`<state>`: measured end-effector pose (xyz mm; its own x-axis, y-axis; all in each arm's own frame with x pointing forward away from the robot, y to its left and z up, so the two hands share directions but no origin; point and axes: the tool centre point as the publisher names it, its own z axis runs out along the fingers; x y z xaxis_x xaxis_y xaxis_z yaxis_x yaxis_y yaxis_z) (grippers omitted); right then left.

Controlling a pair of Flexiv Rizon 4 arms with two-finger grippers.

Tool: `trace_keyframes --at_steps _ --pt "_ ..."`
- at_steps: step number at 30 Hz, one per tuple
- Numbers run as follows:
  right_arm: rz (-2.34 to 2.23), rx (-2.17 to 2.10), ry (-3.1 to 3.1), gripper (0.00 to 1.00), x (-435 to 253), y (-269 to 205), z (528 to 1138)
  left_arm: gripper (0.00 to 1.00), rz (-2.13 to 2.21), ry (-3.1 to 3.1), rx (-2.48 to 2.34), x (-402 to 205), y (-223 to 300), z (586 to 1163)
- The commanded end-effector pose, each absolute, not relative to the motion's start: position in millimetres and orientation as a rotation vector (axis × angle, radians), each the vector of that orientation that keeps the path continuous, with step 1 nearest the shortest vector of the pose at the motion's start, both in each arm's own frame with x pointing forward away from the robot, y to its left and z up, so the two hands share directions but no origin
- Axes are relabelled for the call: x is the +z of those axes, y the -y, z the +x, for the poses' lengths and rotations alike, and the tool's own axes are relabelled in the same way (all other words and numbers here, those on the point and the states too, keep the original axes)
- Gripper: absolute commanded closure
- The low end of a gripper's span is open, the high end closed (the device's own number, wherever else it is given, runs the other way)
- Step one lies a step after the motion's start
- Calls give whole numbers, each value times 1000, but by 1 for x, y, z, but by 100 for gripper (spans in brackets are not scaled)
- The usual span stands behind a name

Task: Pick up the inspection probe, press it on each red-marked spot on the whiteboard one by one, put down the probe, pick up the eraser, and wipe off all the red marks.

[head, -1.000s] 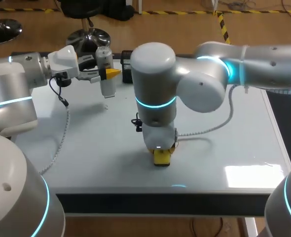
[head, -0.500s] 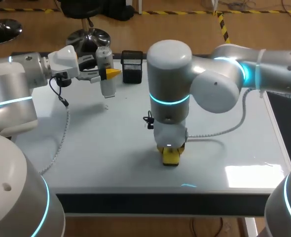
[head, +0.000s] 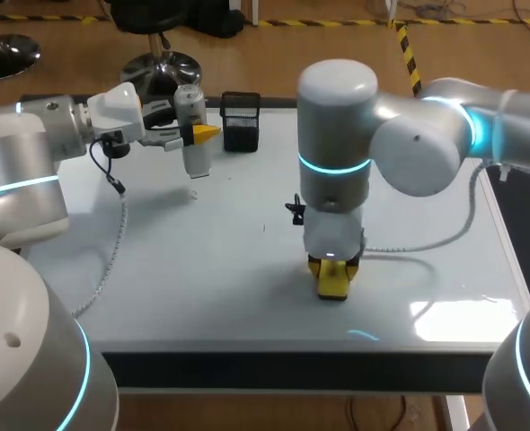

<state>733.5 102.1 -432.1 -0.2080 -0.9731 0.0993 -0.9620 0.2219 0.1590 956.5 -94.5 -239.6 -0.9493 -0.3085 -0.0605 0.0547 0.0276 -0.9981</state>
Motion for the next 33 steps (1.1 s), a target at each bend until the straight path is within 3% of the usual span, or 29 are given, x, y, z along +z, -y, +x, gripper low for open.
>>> trace_keyframes --at_steps 1,15,33 --pt "1841 -90 2311 100 -493 -87 724 100 -260 -2045 -2008 -239 94 957" --pt "1799 -78 2320 100 -496 -74 728 100 -260 -2045 -2008 -239 94 957" --pt "1830 13 2431 100 -413 -69 776 100 -260 -2045 -2008 -239 94 957"
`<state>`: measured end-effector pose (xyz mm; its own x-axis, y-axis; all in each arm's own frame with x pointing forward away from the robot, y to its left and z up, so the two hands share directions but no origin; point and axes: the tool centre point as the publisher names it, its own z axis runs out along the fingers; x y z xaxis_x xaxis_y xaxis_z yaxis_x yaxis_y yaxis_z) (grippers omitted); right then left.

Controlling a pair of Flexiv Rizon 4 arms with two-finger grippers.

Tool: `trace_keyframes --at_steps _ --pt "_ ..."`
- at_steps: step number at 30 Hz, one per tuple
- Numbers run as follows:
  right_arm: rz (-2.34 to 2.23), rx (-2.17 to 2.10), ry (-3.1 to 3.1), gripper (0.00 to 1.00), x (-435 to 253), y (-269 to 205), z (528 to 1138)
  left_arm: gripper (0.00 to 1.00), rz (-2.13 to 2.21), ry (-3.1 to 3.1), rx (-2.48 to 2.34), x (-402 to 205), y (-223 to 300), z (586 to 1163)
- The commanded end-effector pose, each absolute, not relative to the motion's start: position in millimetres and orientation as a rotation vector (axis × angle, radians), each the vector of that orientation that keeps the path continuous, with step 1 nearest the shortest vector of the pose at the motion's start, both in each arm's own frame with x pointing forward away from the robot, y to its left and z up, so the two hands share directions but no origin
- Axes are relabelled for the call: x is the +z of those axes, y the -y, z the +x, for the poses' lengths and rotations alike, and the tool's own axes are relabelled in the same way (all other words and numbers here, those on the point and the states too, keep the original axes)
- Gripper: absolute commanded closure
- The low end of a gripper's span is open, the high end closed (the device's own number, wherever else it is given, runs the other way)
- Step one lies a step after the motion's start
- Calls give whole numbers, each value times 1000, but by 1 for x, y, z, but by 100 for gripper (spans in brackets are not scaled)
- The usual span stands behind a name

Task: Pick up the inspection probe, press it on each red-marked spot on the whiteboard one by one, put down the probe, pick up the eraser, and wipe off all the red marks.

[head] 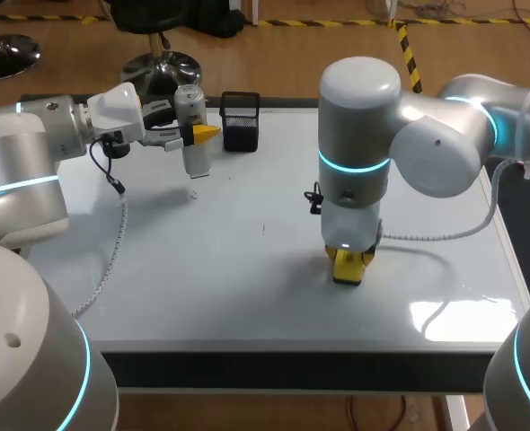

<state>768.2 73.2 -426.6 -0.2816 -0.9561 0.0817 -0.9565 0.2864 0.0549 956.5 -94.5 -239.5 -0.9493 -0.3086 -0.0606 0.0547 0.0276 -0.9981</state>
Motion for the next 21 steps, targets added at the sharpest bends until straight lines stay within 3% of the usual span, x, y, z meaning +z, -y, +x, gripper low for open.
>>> trace_keyframes --at_steps 1,21 --pt "1837 12 2425 100 -411 -69 779 100 -260 -2045 -2008 -239 94 957" --pt "1895 73 2369 100 -388 -47 873 100 -260 -2045 -2008 -239 94 957"
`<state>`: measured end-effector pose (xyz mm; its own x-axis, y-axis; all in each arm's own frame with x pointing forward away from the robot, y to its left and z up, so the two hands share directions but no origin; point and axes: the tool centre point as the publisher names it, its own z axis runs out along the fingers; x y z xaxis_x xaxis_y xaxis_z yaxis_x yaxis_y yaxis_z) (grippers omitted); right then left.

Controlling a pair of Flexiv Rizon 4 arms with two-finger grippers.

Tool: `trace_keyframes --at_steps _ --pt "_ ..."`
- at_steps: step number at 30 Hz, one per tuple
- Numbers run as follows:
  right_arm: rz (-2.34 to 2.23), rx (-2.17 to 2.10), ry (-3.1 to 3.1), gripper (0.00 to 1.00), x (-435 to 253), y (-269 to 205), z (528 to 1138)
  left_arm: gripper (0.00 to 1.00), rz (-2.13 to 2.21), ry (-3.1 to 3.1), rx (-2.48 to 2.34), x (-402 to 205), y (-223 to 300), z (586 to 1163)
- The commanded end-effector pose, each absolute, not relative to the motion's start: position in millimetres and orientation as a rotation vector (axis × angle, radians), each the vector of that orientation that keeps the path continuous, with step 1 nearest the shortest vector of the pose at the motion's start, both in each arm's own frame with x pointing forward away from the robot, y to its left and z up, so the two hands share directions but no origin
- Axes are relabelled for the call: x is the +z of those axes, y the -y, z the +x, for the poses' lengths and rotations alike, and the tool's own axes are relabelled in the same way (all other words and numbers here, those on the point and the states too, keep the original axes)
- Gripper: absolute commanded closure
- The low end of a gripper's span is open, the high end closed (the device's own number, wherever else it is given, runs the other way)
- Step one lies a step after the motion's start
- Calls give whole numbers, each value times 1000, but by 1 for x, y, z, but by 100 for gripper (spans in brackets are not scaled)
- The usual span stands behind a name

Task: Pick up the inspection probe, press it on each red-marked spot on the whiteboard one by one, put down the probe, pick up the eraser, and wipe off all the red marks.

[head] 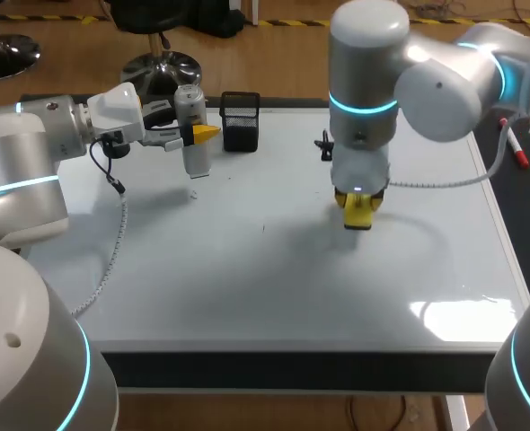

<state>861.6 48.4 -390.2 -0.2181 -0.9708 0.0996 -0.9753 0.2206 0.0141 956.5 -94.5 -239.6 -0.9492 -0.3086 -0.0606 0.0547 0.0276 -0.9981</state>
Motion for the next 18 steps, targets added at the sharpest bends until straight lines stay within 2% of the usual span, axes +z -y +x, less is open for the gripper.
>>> trace_keyframes --at_steps 1,18 --pt "1893 74 2364 100 -389 -46 875 100 -260 -2045 -2008 -239 94 957" --pt "1821 37 2438 100 -390 -2 924 100 -260 -2045 -2008 -239 94 957"
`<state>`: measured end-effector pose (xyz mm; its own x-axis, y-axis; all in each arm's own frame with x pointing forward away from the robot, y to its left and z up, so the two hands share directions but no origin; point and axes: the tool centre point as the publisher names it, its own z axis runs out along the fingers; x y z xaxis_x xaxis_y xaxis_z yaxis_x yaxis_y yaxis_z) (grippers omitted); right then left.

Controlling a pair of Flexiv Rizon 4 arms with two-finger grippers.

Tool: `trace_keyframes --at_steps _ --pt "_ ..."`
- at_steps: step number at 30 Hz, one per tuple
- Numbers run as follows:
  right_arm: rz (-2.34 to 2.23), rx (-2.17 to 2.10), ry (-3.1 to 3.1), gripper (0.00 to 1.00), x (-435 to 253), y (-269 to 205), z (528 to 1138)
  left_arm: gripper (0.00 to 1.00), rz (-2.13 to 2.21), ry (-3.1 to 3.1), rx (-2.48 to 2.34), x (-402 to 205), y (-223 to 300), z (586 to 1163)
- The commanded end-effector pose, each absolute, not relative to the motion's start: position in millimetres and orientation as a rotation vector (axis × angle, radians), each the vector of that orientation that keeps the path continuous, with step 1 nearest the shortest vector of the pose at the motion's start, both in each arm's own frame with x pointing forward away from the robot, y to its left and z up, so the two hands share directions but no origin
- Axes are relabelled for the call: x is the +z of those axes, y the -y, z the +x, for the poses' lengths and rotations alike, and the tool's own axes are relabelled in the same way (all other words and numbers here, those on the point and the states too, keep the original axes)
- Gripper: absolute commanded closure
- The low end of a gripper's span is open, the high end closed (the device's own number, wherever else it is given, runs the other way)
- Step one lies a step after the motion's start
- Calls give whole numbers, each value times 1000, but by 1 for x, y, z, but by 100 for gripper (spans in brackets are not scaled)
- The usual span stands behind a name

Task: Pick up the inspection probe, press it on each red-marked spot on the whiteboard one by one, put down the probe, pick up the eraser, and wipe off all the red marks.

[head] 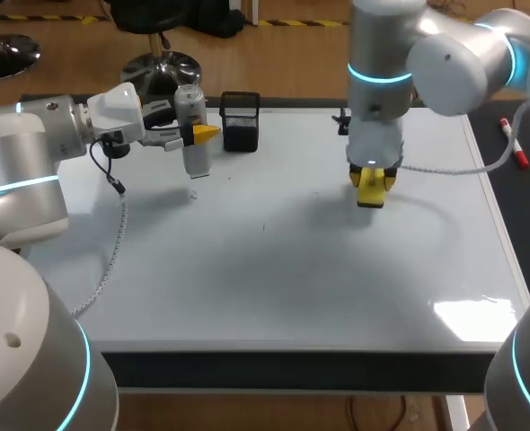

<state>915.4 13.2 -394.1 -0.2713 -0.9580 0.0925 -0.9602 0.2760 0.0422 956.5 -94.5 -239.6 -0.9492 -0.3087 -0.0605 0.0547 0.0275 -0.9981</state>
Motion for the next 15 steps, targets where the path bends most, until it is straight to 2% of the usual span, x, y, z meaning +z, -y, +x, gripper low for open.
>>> trace_keyframes --at_steps 1,15 --pt "1813 41 2448 100 -389 1 927 100 -260 -2045 -2008 -239 94 957" --pt "1709 42 2517 100 -394 40 955 100 -260 -2045 -2008 -239 94 957"
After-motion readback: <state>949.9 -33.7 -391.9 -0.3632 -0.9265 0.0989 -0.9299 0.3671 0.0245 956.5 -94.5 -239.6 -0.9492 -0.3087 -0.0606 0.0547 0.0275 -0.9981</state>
